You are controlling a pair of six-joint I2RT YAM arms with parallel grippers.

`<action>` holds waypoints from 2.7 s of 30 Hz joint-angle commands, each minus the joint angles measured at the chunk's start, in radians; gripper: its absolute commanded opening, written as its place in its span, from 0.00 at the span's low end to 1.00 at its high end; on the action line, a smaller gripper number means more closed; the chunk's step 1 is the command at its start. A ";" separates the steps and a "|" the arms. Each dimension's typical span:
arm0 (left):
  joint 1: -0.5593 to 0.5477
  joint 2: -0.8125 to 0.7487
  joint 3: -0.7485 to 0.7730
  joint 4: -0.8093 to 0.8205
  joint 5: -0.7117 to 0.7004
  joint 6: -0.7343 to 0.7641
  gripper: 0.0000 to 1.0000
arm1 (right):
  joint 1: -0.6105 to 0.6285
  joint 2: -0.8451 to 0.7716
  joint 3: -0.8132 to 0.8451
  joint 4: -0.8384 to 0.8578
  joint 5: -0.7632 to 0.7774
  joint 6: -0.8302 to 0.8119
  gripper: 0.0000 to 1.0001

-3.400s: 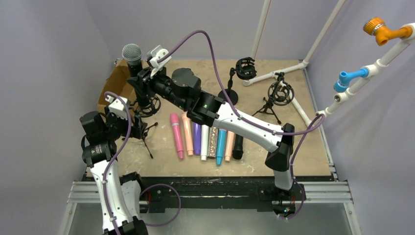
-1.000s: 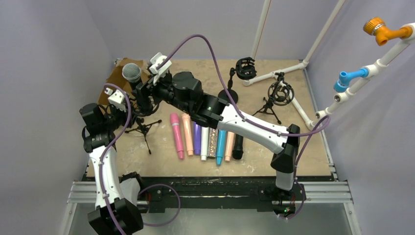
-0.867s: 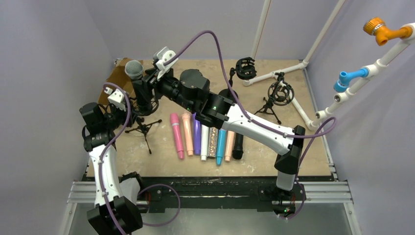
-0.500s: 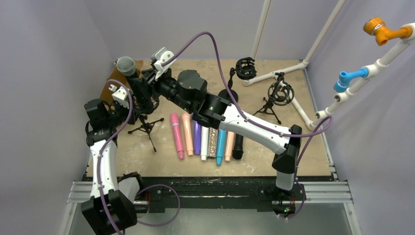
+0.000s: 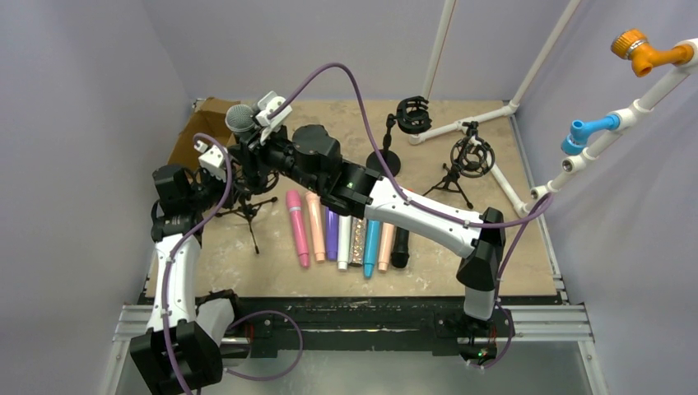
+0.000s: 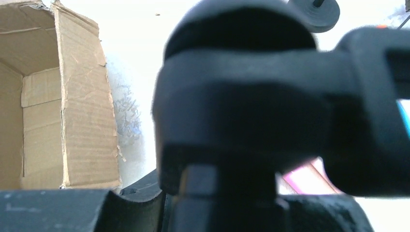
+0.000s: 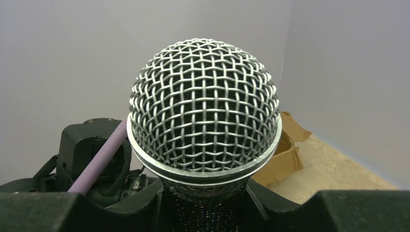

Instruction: Attach the microphones to the stand

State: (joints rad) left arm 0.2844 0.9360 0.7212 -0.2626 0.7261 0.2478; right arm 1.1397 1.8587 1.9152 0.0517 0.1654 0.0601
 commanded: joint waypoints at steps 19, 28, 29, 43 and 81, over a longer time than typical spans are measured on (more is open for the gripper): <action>-0.098 0.394 0.219 0.300 -0.019 -0.212 0.15 | -0.113 0.221 0.266 -0.156 -0.023 0.022 0.13; -0.217 0.664 0.463 0.365 -0.043 -0.240 0.16 | -0.219 0.254 0.307 -0.118 0.010 0.048 0.14; -0.226 0.690 0.485 0.374 -0.045 -0.239 0.16 | -0.230 0.258 0.319 -0.117 0.010 0.044 0.14; -0.311 0.936 0.790 0.328 -0.102 -0.252 0.74 | -0.293 0.395 0.493 -0.126 0.024 0.046 0.16; -0.219 0.358 0.345 -0.084 -0.430 -0.280 1.00 | -0.253 0.035 0.052 -0.062 0.067 0.065 0.99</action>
State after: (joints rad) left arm 0.0589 1.3357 1.0645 -0.3153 0.3271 -0.0555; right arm 0.8833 1.9671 1.9984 -0.0345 0.2153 0.1013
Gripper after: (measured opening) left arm 0.998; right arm 0.987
